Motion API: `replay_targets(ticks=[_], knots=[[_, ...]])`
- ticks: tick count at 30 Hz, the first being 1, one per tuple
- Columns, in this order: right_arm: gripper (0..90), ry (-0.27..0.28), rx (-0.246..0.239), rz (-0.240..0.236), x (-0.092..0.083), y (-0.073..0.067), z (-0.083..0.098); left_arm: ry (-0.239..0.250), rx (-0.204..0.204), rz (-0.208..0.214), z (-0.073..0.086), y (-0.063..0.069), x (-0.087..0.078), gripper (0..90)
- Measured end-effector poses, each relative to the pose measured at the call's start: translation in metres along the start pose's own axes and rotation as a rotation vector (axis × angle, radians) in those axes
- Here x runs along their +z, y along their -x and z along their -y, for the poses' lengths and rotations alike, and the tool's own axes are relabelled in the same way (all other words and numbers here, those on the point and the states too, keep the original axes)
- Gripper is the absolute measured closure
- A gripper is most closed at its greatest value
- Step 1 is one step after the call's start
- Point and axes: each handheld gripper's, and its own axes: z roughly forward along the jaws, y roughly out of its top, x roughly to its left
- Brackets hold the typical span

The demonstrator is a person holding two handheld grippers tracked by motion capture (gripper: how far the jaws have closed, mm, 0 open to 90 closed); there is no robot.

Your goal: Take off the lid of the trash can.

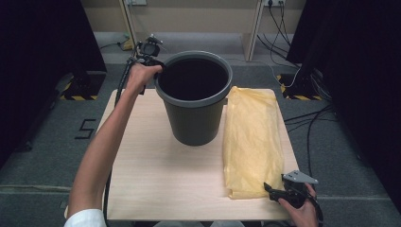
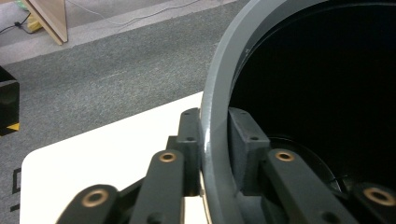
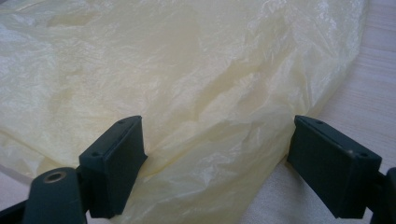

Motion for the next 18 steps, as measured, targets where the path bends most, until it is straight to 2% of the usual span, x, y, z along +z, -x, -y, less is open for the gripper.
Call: replay_targets(ticks=[9, 18], knots=[[18.8, 0.0, -0.002, -0.001, 0.0, 0.0, 0.0, 0.03, 0.029, -0.028, -0.005, 0.004, -0.011, 77.1], [18.9, 0.0, -0.003, 0.0, 0.001, 0.0, 0.0, 0.066, 0.037, -0.016, -0.012, 0.004, -0.024, 77.8]])
